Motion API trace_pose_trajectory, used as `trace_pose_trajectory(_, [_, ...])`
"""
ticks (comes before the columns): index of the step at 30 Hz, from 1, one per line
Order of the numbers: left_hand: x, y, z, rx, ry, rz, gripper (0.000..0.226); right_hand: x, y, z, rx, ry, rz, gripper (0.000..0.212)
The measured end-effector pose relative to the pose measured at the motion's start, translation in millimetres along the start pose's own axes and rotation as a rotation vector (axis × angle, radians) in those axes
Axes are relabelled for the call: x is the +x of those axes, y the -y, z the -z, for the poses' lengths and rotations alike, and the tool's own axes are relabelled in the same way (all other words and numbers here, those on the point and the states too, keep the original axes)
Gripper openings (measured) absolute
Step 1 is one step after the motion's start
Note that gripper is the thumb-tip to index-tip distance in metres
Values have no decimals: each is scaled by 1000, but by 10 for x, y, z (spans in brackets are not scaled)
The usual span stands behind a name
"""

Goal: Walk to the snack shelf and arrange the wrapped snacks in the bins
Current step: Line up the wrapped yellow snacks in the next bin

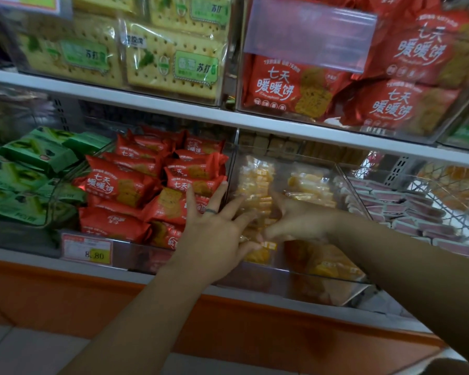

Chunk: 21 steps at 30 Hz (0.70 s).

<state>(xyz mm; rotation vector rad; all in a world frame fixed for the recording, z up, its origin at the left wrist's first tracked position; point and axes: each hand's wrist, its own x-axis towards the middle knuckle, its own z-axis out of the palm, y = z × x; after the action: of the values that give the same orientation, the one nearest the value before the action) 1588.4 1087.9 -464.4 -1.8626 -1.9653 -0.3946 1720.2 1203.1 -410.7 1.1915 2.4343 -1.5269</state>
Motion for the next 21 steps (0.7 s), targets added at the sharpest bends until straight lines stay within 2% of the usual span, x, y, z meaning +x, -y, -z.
trace_pose_trajectory(2, [29,-25,12,4,10,22,56,22,6,20,41,-10,2,107])
trace_pose_trajectory(6, [32,-51,67,6,98,47,59,29,12,35,70,4,17,108])
trace_pose_trajectory(11, [-6,-43,132,7,242,49,75,-33,-43,-39,16,20,42,99])
trace_pose_trajectory(13, [-45,-66,161,-28,333,67,78,-38,-88,-71,-29,-23,51,109])
trace_pose_trajectory(15, [-72,-70,169,-52,332,64,79,-43,-110,-99,-7,-45,47,120])
trace_pose_trajectory(21, [-21,-43,169,-47,348,45,76,-56,-100,-88,50,-22,27,121])
